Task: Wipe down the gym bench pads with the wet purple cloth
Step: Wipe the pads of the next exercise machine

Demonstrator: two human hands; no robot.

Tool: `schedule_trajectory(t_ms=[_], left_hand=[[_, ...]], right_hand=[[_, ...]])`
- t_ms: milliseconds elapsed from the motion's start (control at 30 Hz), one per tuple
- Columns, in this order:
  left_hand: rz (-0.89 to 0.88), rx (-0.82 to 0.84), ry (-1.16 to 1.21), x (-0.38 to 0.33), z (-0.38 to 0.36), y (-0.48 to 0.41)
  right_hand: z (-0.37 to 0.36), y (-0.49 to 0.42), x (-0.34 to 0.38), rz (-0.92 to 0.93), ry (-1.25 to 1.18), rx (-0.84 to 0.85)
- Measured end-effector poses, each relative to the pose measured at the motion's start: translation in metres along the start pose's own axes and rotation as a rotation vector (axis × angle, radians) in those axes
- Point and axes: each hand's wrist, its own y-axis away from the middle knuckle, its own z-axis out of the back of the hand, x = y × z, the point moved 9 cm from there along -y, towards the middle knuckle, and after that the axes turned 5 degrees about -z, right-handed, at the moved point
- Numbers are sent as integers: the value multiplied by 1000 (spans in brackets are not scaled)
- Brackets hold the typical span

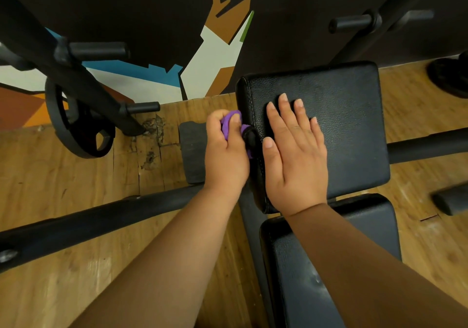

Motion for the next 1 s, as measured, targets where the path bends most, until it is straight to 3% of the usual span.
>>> schedule_trajectory(t_ms=[333, 533, 633, 867, 1000], left_hand=[[146, 102, 160, 13, -5, 9], [16, 62, 9, 6, 1, 20], [38, 67, -49, 10, 0, -1], [-73, 38, -60, 2, 0, 28], [48, 51, -63, 12, -4, 4]], right_hand=[[-2, 1, -1, -2, -2, 8], [-1, 1, 0, -4, -5, 8], [0, 1, 0, -4, -1, 1], [-1, 1, 0, 0, 5, -4], [-1, 1, -1, 5, 7, -14]])
